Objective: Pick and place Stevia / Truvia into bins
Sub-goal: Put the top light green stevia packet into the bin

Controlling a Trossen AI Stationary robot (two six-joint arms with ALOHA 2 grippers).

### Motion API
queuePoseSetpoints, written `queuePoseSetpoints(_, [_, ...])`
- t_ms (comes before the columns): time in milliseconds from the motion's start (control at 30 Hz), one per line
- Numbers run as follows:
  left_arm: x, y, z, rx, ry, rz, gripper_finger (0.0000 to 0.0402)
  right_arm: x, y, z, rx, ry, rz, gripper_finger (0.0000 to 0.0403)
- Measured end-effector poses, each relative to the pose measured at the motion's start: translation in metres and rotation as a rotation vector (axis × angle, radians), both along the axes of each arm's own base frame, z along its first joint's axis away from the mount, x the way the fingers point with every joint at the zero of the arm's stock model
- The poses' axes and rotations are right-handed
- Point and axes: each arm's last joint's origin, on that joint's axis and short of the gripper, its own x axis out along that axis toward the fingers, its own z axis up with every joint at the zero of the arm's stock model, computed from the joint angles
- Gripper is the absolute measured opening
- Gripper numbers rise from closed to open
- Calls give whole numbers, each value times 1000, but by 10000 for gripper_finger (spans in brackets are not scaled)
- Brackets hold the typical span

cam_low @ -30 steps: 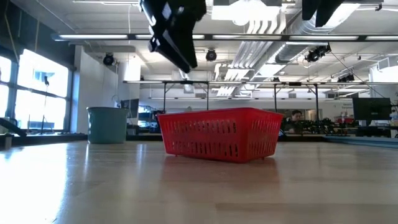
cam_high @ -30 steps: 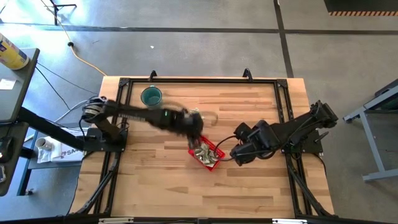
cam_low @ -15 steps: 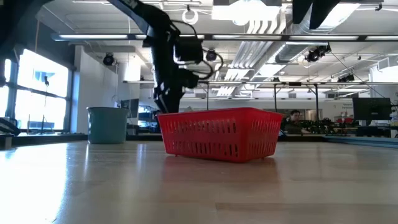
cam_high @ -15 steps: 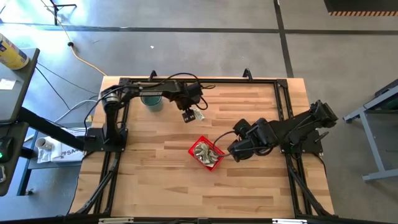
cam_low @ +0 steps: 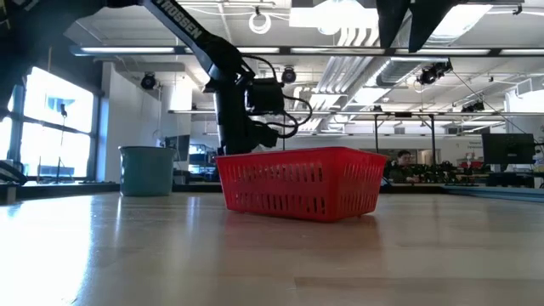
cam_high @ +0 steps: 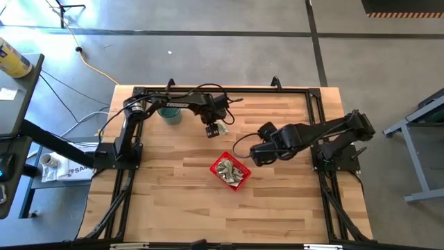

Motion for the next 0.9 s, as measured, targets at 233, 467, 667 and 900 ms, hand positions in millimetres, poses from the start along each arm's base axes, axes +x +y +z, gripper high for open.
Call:
queuePoseSetpoints(233, [5,2,-5,18,-26,-9,245,0,-2,0,7,4,-5,302])
queuePoseSetpoints(467, [10,5,-5,55,-77,-20,116,0,-2,0,6,5,-5,302])
queuePoseSetpoints(667, [4,2,-5,19,-11,26,22,-1,-2,0,3,19,-4,302])
queuePoseSetpoints(900, [-10,-42,2,-227,163,63,49,-3,3,0,7,45,62,302])
